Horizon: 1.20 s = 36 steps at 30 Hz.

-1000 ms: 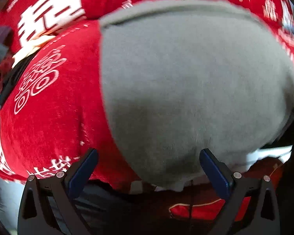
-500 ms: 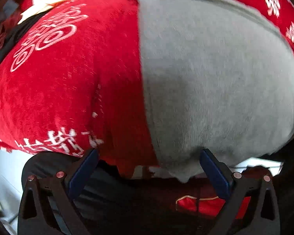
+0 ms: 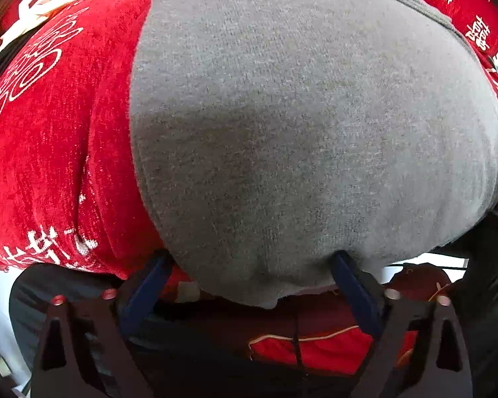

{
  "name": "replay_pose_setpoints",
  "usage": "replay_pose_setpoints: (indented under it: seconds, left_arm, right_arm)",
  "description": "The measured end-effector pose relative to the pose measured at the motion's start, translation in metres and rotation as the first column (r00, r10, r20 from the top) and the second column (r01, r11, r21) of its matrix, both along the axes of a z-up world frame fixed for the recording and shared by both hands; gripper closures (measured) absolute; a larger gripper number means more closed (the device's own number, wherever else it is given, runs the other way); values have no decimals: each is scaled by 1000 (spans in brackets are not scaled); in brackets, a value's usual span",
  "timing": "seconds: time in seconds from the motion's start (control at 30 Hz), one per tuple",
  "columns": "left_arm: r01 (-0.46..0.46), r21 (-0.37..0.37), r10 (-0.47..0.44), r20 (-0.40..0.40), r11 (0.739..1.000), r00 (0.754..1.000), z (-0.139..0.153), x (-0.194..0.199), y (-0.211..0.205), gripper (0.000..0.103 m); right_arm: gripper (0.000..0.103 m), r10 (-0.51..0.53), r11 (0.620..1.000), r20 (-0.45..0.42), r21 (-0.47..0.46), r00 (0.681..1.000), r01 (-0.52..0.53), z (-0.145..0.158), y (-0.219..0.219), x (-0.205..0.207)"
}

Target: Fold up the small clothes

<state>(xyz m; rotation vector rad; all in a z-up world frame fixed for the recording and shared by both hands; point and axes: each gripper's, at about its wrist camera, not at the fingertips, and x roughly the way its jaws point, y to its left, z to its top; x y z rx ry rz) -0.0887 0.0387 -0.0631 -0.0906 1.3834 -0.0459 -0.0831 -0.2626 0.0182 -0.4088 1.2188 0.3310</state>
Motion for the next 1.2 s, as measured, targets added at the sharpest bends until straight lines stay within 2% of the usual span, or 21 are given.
replay_pose_setpoints:
  seconds: [0.07,0.13,0.23,0.3,0.33,0.37,0.4,0.43,0.47,0.5,0.57,0.67,0.73,0.83,0.9,0.93,0.97,1.0,1.07,1.2]
  left_arm:
    - [3,-10,-3,10,1000,1000,9,-8,10,29]
    - [4,-12,-4,17,1000,1000,12,-15,10,42]
    - [4,-26,-4,18,1000,1000,17,-23,21,56]
    - [-2,-19,2,7,1000,1000,20,-29,33,56]
    - [-16,5,16,-8,1000,1000,22,-30,38,56]
    - [-23,14,23,-6,1000,1000,29,-31,52,56]
    - [-32,20,32,8,999,999,36,-33,59,53]
    - [-40,26,40,28,999,999,44,-35,66,32]
    - [-54,36,52,54,998,997,51,-30,73,17]
    - [-79,53,73,106,995,992,63,-30,77,0]
    - [-133,65,114,235,989,965,88,-25,82,0]
    - [-142,6,134,297,990,945,110,8,75,0]
    - [-142,-7,137,325,990,936,117,37,63,0]
    - [-148,2,138,343,989,929,106,85,28,0]
    - [-158,35,140,298,987,944,91,110,10,0]
    - [-154,63,133,260,986,956,79,118,7,0]
    - [-153,59,133,258,987,957,75,119,4,0]
    - [-166,35,148,297,986,943,76,110,8,0]
    - [-154,10,143,305,988,941,72,90,12,0]
    - [-122,26,106,344,992,933,65,38,9,0]
  right_arm:
    - [71,-39,999,10,17,999,39,7,-11,0]
    - [85,-67,996,-4,64,998,67,10,-23,2]
    - [87,-76,992,-16,97,997,78,11,-29,3]
    - [87,-69,994,-10,82,998,70,14,-27,3]
    - [82,-74,994,-16,79,997,75,17,-27,5]
    - [65,-74,994,-18,76,997,75,19,-29,10]
    - [53,-74,996,3,55,997,74,26,-28,10]
    - [28,-67,997,41,38,997,65,34,-28,11]
    - [16,-57,998,96,27,994,55,44,-28,10]
    - [16,-44,999,164,33,985,39,57,-24,13]
    - [16,-39,998,202,59,979,27,69,-16,24]
    - [16,-63,992,233,124,970,35,82,7,58]
    - [16,-78,987,240,158,968,40,81,29,87]
    - [16,-106,980,179,186,978,72,62,62,134]
    - [16,-135,983,118,142,984,118,38,82,164]
    - [16,-146,983,92,129,985,133,29,86,167]
    - [14,-156,981,73,124,985,146,20,87,169]
    - [14,-154,979,123,152,980,135,23,84,161]
    - [12,-127,981,129,160,984,106,21,78,145]
    - [7,-25,989,202,149,979,-6,16,55,82]
